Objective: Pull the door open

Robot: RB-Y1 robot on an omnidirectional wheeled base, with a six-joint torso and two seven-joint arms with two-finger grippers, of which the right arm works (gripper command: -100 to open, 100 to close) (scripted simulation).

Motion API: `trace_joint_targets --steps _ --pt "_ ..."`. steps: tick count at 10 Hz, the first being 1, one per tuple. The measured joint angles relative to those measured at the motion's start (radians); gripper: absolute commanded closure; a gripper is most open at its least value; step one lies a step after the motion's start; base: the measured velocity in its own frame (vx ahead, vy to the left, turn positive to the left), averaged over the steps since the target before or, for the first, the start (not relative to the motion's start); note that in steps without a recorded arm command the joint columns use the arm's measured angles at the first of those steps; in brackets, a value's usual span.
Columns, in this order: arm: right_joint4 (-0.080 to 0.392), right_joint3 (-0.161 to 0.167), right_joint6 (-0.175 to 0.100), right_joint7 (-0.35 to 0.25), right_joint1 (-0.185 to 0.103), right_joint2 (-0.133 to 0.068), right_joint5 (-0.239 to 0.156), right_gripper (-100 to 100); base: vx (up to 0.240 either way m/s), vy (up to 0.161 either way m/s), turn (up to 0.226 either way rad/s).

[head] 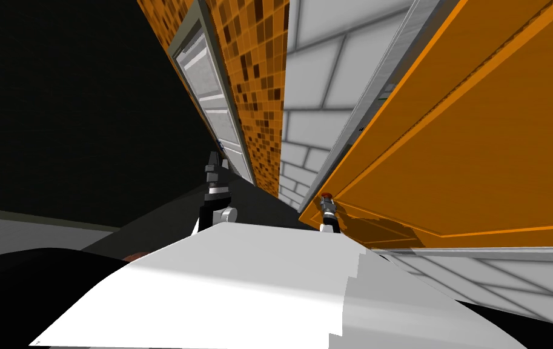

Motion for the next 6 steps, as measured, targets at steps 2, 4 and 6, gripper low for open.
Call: trace_joint_targets --steps 2,4,6 --pt "-0.018 0.017 0.004 -0.016 0.015 -0.007 0.01 100 -0.2 0.005 0.058" --pt "-0.007 0.042 -0.004 -0.047 0.015 -0.017 0.023 100 -0.226 -0.049 0.091" --pt "-0.032 0.066 0.001 -0.07 0.031 -0.025 0.037 100 -0.229 -0.047 0.083"
